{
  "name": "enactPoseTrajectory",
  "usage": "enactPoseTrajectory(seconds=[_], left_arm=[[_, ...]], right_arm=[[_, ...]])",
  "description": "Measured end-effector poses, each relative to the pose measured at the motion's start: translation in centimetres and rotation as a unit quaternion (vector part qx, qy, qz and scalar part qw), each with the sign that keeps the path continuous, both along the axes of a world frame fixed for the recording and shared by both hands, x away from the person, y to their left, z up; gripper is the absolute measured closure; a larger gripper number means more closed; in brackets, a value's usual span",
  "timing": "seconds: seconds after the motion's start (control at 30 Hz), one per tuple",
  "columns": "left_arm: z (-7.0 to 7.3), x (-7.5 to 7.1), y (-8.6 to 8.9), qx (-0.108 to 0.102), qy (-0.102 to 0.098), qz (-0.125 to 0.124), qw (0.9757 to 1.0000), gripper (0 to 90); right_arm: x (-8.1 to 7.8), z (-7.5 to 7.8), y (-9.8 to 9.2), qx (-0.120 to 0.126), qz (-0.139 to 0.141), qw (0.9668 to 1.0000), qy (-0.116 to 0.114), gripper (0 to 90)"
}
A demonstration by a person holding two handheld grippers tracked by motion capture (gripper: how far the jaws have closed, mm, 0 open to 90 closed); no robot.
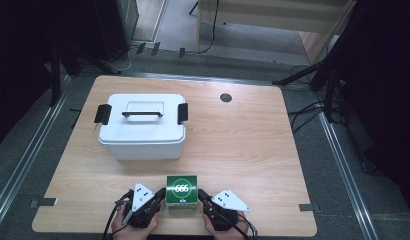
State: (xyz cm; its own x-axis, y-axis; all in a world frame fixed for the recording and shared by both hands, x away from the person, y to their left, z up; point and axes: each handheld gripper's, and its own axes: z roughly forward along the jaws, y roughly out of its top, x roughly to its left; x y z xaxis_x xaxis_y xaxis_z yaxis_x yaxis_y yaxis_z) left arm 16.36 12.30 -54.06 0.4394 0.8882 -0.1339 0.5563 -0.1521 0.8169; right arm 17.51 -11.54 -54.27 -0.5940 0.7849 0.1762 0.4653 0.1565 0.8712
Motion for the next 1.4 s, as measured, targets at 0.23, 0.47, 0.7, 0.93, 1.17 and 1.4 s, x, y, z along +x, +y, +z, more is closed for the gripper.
enactPoseTrajectory(seconds=[0.23, 0.47, 0.7, 0.93, 1.17, 1.4], left_arm=[[0.0, 0.6, -1.3, -0.001, 0.002, -0.013, 0.9999, 90.0], [0.0, 0.7, -2.0, -0.01, 0.002, -0.017, 0.9998, 90.0], [1.2, 1.6, 2.8, -0.026, -0.015, 0.052, 0.9982, 90.0], [2.9, 3.0, 9.4, -0.045, -0.027, 0.13, 0.9902, 90.0], [4.1, 5.4, 14.8, -0.022, -0.024, 0.187, 0.9818, 90.0], [5.0, 8.1, 16.8, -0.019, -0.032, 0.21, 0.9769, 90.0]], right_arm=[[-0.3, 0.0, -1.1, -0.006, -0.016, 0.9999, 0.002, 90.0], [-0.2, 0.0, -2.2, -0.011, -0.025, 0.9996, -0.001, 90.0], [1.2, 2.2, -3.7, -0.022, -0.045, 0.9975, -0.049, 90.0], [3.8, 3.9, -2.8, -0.019, -0.031, 0.9977, -0.057, 90.0], [8.3, 5.9, -0.5, -0.041, 0.002, 0.997, -0.066, 90.0], [12.1, 7.0, 2.0, -0.025, 0.031, 0.9987, -0.033, 90.0]])
